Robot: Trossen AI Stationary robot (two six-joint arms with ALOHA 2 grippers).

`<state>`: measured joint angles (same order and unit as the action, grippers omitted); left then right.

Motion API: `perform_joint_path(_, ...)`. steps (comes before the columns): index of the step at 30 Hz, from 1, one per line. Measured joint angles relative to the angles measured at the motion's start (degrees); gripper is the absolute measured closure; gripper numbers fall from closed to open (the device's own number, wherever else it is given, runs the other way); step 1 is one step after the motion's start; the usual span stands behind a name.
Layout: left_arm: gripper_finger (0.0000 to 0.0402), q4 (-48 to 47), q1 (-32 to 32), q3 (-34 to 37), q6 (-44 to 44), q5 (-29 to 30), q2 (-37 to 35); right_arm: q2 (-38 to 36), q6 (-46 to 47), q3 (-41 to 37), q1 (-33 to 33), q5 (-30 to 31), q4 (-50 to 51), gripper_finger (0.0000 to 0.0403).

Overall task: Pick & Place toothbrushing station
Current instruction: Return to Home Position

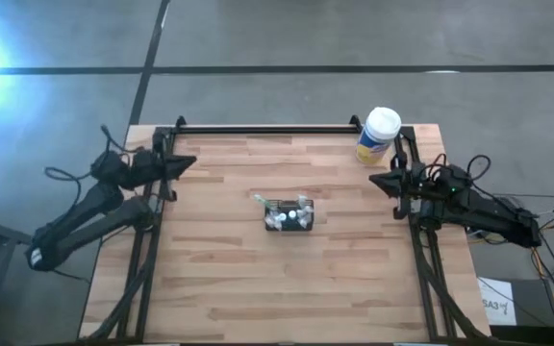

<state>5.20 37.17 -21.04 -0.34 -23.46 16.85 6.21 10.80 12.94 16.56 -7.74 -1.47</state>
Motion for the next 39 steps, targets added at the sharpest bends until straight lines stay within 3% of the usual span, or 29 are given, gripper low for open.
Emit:
perform_joint_path(7, 0.0401, 9.9, 0.0, 10.7, -5.4, 0.9, -3.8, -4.2, -0.3, -5.4, 0.0, 6.3, -1.1, 0.0394)
perform_joint_path(15, 0.0401, 19.2, 0.0, 20.1, -6.7, 0.5, -2.3, -4.2, -0.1, -12.5, 0.0, 6.5, -8.6, 0.0394)
perform_joint_path(25, 0.0401, 17.3, -2.6, 20.5, -8.1, -5.4, -2.3, -1.0, 1.1, -12.5, -1.0, 5.8, -7.7, 0.0394)
perform_joint_path(33, 0.0401, 17.2, -10.0, 20.6, -4.2, -3.7, -2.6, -1.4, -1.7, -12.4, -6.3, 5.8, -7.7, 0.0394)
perform_joint_path(39, 0.0401, 13.4, -10.3, 20.6, -4.0, -1.4, -5.4, -6.1, -2.1, -12.4, -6.6, 6.0, -3.7, 0.0394)
